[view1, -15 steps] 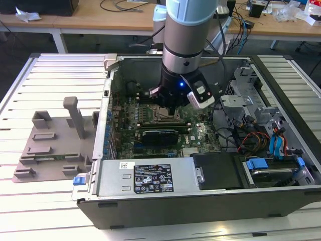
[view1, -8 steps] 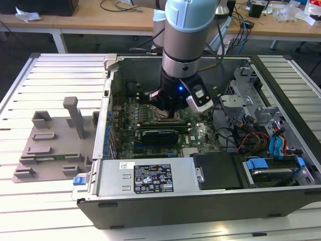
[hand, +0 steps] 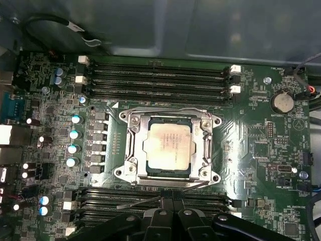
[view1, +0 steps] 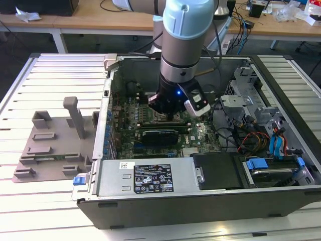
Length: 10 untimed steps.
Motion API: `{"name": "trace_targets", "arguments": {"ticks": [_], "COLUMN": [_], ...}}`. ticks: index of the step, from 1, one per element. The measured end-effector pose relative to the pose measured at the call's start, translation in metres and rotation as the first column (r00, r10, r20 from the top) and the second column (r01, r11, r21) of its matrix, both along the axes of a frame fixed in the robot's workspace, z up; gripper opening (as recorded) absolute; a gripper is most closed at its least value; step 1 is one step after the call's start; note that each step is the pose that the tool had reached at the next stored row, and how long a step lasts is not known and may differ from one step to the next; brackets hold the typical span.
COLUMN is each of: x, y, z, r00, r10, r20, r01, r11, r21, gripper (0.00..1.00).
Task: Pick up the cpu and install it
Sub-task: 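Install the second cpu locking lever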
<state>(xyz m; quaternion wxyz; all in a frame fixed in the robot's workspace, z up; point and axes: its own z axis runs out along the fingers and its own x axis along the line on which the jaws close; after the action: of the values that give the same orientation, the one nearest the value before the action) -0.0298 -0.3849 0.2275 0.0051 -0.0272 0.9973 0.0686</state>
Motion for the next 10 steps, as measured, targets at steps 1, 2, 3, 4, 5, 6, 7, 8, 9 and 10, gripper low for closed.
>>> {"name": "trace_targets", "arguments": {"ticks": [1,2,3,4,5,6,7,8,9,10], "x": [-0.0002,-0.0005,-0.0008,-0.001,-0.0012,-0.0017,-0.0022,-0.0027,-0.0036,-0.0042], "y": [0.0,0.0,0.0,0.0,0.0,0.0,0.0,0.0,0.0,0.0], "z": [-0.0016,-0.003,-0.0044,-0.0052,-0.0057,-0.0073,-0.0087,-0.01,-0.0118,-0.013], "r00": [1.0,1.0,1.0,1.0,1.0,1.0,1.0,1.0,1.0,1.0], "r10": [0.0,0.0,0.0,0.0,0.0,0.0,0.0,0.0,0.0,0.0], "r20": [0.0,0.0,0.0,0.0,0.0,0.0,-0.0001,0.0,0.0,0.0], "r01": [0.0,0.0,0.0,0.0,0.0,0.0,0.0,0.0,0.0,0.0], "r11": [1.0,1.0,1.0,1.0,1.0,1.0,1.0,1.0,1.0,1.0], "r21": [0.0,0.0,0.0,-0.0001,-0.0001,0.0,-0.0001,0.0,-0.0001,-0.0001], "gripper": [0.11,0.11,0.11,0.11,0.11,0.11,0.11,0.11,0.11,0.11]}}
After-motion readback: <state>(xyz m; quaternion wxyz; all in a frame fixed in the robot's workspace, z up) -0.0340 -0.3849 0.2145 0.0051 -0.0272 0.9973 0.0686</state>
